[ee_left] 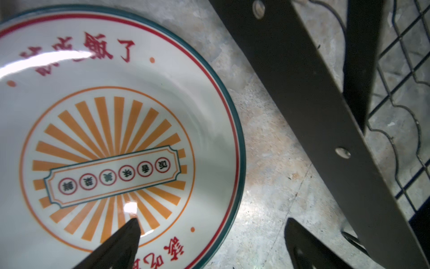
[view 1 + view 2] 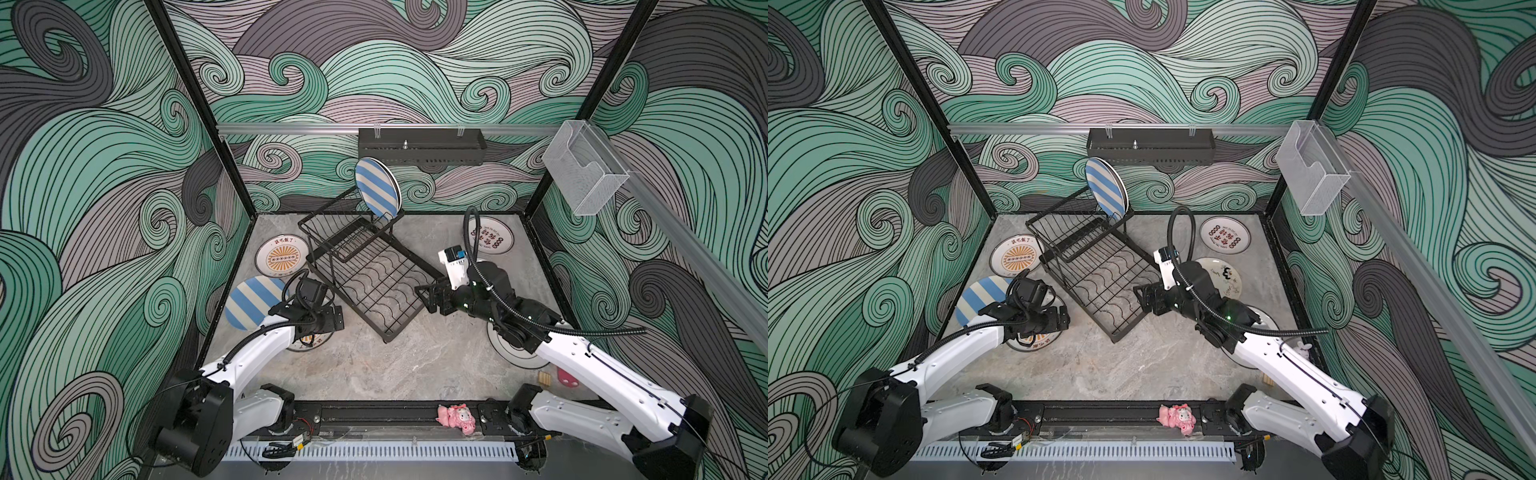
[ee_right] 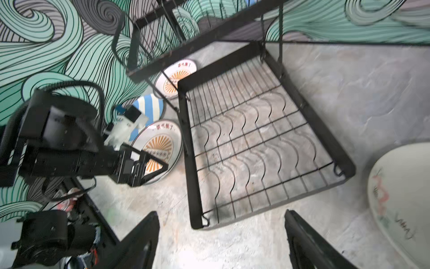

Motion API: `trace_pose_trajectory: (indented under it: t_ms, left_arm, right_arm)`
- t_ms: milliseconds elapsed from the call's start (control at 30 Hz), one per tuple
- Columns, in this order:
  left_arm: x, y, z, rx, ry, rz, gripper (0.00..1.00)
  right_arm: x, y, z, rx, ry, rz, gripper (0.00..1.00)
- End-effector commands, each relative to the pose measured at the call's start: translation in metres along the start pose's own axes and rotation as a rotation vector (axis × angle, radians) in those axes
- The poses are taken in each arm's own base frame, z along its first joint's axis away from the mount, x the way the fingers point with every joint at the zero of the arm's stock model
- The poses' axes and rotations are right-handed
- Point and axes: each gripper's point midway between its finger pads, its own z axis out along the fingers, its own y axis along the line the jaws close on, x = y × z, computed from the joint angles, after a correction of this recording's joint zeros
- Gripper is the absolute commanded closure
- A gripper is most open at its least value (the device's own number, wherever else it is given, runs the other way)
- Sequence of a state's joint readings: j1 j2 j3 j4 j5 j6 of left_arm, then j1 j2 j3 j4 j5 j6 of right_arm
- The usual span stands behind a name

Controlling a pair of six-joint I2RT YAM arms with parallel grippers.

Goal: Load the plates into the dish rack
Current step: 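Open the right gripper and draw it back from the striped plate, then swing the right gripper across toward the orange sunburst plate near the left gripper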

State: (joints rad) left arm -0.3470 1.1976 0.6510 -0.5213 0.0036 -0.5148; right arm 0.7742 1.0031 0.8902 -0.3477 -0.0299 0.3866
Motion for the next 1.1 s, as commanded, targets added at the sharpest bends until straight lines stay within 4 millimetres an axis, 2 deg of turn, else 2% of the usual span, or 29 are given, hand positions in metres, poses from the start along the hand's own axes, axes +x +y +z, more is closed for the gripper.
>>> trace_pose_trajectory:
  t_ms: [0,100,233,567,700,900,1067]
  left_arm:
    - [-0.013,-0.02,-0.003,0.079,0.009,0.001,0.02]
    - [-0.01,-0.022,0.0,0.096,0.014,0.007,0.01]
    - [-0.004,-0.014,0.001,0.07,0.02,0.015,0.01]
    - [0.038,0.006,0.013,0.072,0.041,-0.056,0.02]
    - [0.054,0.011,0.009,0.091,0.045,-0.077,0.01]
    - [0.066,0.008,0.005,0.141,0.06,-0.09,0.02]
    - [0.069,-0.007,0.0,0.224,0.059,-0.094,0.02]
  right_arm:
    - [0.003,0.013,-0.006,-0.042,-0.054,0.079,0.16]
    - [0.017,0.015,-0.007,-0.045,-0.064,0.085,0.16]
    - [0.029,0.022,-0.013,-0.047,-0.065,0.072,0.16]
    - [0.061,0.036,-0.011,-0.108,-0.021,0.065,0.16]
    - [0.066,0.04,-0.016,-0.11,-0.013,0.047,0.16]
    - [0.07,0.049,-0.015,-0.109,0.011,0.045,0.16]
    - [0.074,0.059,-0.01,-0.098,0.041,0.038,0.16]
